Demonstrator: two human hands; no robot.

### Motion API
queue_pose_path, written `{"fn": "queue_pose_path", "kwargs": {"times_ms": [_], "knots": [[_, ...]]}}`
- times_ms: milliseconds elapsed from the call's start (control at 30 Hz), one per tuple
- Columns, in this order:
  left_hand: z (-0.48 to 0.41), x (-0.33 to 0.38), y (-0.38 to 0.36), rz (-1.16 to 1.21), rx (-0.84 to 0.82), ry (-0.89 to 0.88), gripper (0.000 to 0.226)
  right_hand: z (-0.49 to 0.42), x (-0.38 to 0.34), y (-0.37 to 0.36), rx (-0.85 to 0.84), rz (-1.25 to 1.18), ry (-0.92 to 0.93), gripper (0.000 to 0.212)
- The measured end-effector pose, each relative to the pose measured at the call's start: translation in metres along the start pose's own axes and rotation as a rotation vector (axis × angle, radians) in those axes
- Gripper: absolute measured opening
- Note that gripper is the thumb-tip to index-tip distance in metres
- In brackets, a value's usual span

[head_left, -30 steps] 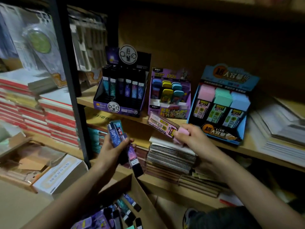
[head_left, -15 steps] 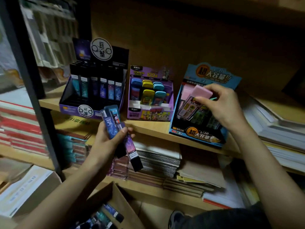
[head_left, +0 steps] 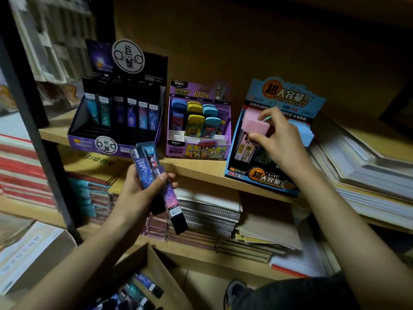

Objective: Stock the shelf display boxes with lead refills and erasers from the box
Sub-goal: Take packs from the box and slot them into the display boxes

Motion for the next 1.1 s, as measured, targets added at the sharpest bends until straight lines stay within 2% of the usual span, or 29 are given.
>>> {"fn": "queue_pose_path", "kwargs": {"times_ms": [133, 233, 333, 367, 433, 467, 567, 633, 733, 833, 933, 1100], "knots": [[0.001, -0.002, -0.002, -0.012, 0.002, 0.0, 0.028, 0.002, -0.001, -0.006, 0.048, 0.242, 0.156, 0.032], [0.002, -0.002, -0.005, -0.001, -0.003, 0.0, 0.027, 0.004, -0.002, -0.003, 0.062, 0.341, 0.121, 0.034], [0.005, 0.001, -0.008, 0.015, -0.013, -0.013, 0.028, 0.013, -0.02, -0.005, 0.055, 0.336, 0.119, 0.049], [0.005, 0.003, -0.008, 0.019, -0.017, -0.022, 0.031, 0.018, -0.032, -0.007, 0.068, 0.288, 0.139, 0.048], [0.006, 0.007, -0.01, 0.03, -0.019, -0.035, 0.034, 0.031, -0.06, -0.017, 0.057, 0.085, 0.144, 0.029], [0.007, 0.009, -0.01, 0.036, -0.016, -0.045, 0.034, 0.039, -0.075, -0.025, -0.024, -0.073, 0.098, 0.018], [0.01, 0.018, -0.008, 0.026, -0.006, -0.075, 0.033, 0.064, -0.115, -0.056, -0.434, -0.526, -0.167, 0.025], [0.01, 0.024, -0.002, 0.025, 0.006, -0.088, 0.035, 0.073, -0.13, -0.07, -0.519, -0.744, -0.274, 0.01], [0.014, 0.034, 0.008, 0.03, 0.033, -0.112, 0.034, 0.07, -0.139, -0.077, -0.44, -0.958, -0.382, 0.011], [0.019, 0.043, 0.022, 0.024, 0.08, -0.143, 0.024, 0.064, -0.143, -0.081, -0.437, -1.007, -0.422, 0.015], [0.021, 0.052, 0.043, -0.002, 0.14, -0.137, 0.027, 0.054, -0.146, -0.085, -0.401, -1.025, -0.423, 0.014], [0.03, 0.053, 0.073, -0.019, 0.146, -0.047, 0.037, 0.03, -0.146, -0.095, -0.147, -1.02, -0.427, 0.014]]}}
Point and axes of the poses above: each hand's wrist, its own z-axis away from the middle knuckle, its own y-axis out of the back of the hand, x = y × z, the point moved 2 cm from there along -z, towards the middle knuckle, and after that the axes turned 14 degrees about y, right-handed, at the moved point
